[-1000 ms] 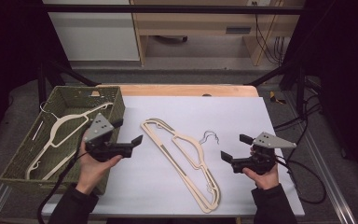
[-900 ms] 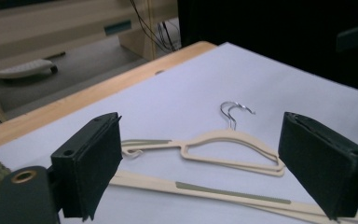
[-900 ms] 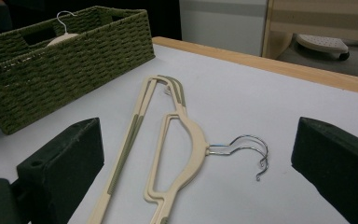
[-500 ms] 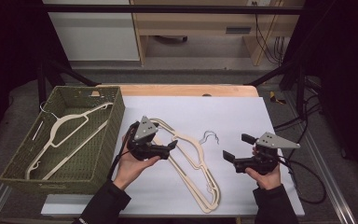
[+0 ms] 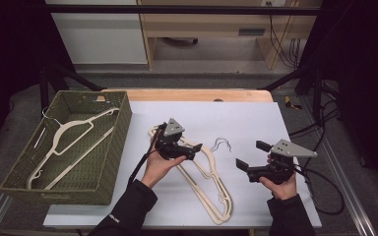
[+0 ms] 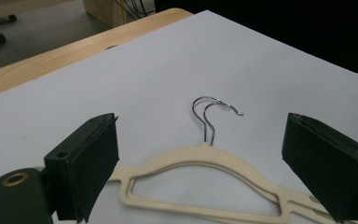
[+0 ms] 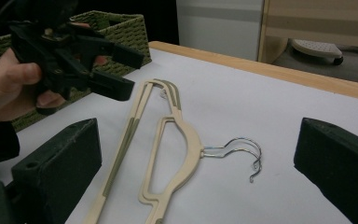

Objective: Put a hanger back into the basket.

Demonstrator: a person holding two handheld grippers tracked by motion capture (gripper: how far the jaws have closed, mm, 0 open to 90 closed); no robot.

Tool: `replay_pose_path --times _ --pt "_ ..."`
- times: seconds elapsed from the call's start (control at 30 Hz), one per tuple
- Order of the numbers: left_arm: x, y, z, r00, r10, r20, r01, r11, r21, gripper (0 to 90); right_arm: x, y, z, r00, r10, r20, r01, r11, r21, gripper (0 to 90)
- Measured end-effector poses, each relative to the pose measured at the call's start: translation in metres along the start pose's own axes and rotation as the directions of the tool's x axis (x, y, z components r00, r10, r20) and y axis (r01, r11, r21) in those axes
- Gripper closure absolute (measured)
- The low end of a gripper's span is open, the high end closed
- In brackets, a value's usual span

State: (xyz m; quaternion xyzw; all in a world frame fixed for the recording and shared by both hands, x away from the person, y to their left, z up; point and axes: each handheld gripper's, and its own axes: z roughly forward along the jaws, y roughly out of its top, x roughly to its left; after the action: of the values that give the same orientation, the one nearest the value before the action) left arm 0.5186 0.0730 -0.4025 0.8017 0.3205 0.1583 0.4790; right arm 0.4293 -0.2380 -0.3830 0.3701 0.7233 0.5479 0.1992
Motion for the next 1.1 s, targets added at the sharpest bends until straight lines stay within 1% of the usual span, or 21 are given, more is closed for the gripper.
replay_pose_path --times 0.03,0.1,0.17,0.23,0.4,0.5,0.53,0.57,0.63,0.7,0.73,0.77,0.83,0.9,0.97,1.0,1.07,1.1 --pt "0.0 0.0 0.0 1.0 0.0 0.0 0.0 1.0 0.0 11.0 0.0 0.0 0.0 1.0 0.0 0.0 0.0 1.0 0.0 1.3" --pt "0.0 0.0 0.008 1.0 0.008 -0.005 -0.008 0.9999 0.013 11.2 0.0 0.0 0.0 1.0 -0.003 0.0 0.003 1.0 0.0 1.3" --pt "0.0 0.001 0.016 0.9999 0.011 0.005 -0.011 0.9996 0.024 11.8 0.0 0.0 -0.001 1.0 -0.002 0.002 0.002 1.0 -0.002 1.4" --pt "-0.002 0.001 0.024 0.9998 0.017 0.005 -0.017 0.9993 0.035 12.7 -0.001 0.001 -0.002 1.0 -0.002 -0.001 0.002 1.0 -0.005 1.5" --pt "-0.005 -0.001 0.048 0.9995 0.026 0.019 -0.027 0.9967 0.077 15.2 -0.001 0.001 -0.003 1.0 -0.007 0.003 0.007 1.0 -0.006 1.6" --pt "-0.006 -0.004 0.059 0.9996 0.018 0.023 -0.02 0.9958 0.09 17.5 -0.001 0.001 -0.003 1.0 -0.008 0.001 0.008 1.0 -0.006 1.8" --pt "-0.006 -0.005 0.067 0.9995 0.019 0.026 -0.021 0.9939 0.108 19.1 -0.001 0.001 -0.003 1.0 -0.007 -0.001 0.007 1.0 -0.006 1.8" --pt "-0.006 -0.005 0.067 0.9995 0.019 0.026 -0.021 0.9939 0.108 20.3 -0.001 0.001 -0.003 1.0 -0.007 -0.001 0.007 1.0 -0.006 1.8" --pt "-0.006 -0.007 0.073 0.9993 0.023 0.029 -0.026 0.9923 0.121 21.1 -0.001 0.001 -0.002 0.9999 -0.01 0.0 0.01 1.0 -0.006 1.8" --pt "-0.007 -0.007 0.079 0.9992 0.026 0.03 -0.03 0.9914 0.128 24.0 -0.001 0.001 -0.003 1.0 -0.008 -0.003 0.008 1.0 -0.007 1.9" --pt "-0.007 -0.008 0.085 0.9992 0.026 0.029 -0.03 0.99 0.138 24.9 -0.001 0.001 -0.003 1.0 -0.008 -0.004 0.008 1.0 -0.008 1.9" --pt "-0.007 -0.008 0.085 0.9992 0.026 0.029 -0.03 0.99 0.138 26.1 -0.001 0.001 -0.003 1.0 -0.008 -0.004 0.008 1.0 -0.008 1.9" --pt "-0.008 -0.009 0.091 0.999 0.026 0.036 -0.031 0.988 0.151 27.1 -0.001 0.001 -0.004 1.0 -0.006 -0.004 0.006 1.0 -0.011 2.0" --pt "-0.009 -0.009 0.097 0.9987 0.04 0.032 -0.045 0.9857 0.162 30.7 -0.002 0.001 -0.004 0.9999 -0.008 -0.007 0.008 1.0 -0.014 2.0" --pt "-0.009 -0.01 0.102 0.9989 0.037 0.029 -0.042 0.9847 0.169 34.5 -0.002 0.002 -0.004 1.0 -0.002 -0.006 0.002 1.0 -0.015 2.1" --pt "-0.008 -0.011 0.106 0.9987 0.049 0.018 -0.051 0.9816 0.184 39.5 -0.001 0.002 -0.004 1.0 -0.001 -0.007 0.001 1.0 -0.015 2.2" --pt "-0.007 -0.012 0.108 0.9988 0.047 0.011 -0.048 0.9807 0.19 46.4 -0.001 0.001 -0.004 0.9999 -0.004 -0.009 0.004 1.0 -0.013 2.2" --pt "-0.006 -0.013 0.109 0.9986 0.05 0.014 -0.052 0.9792 0.196 46.4 -0.001 0.001 -0.004 0.9999 -0.004 -0.009 0.004 1.0 -0.013 2.2"
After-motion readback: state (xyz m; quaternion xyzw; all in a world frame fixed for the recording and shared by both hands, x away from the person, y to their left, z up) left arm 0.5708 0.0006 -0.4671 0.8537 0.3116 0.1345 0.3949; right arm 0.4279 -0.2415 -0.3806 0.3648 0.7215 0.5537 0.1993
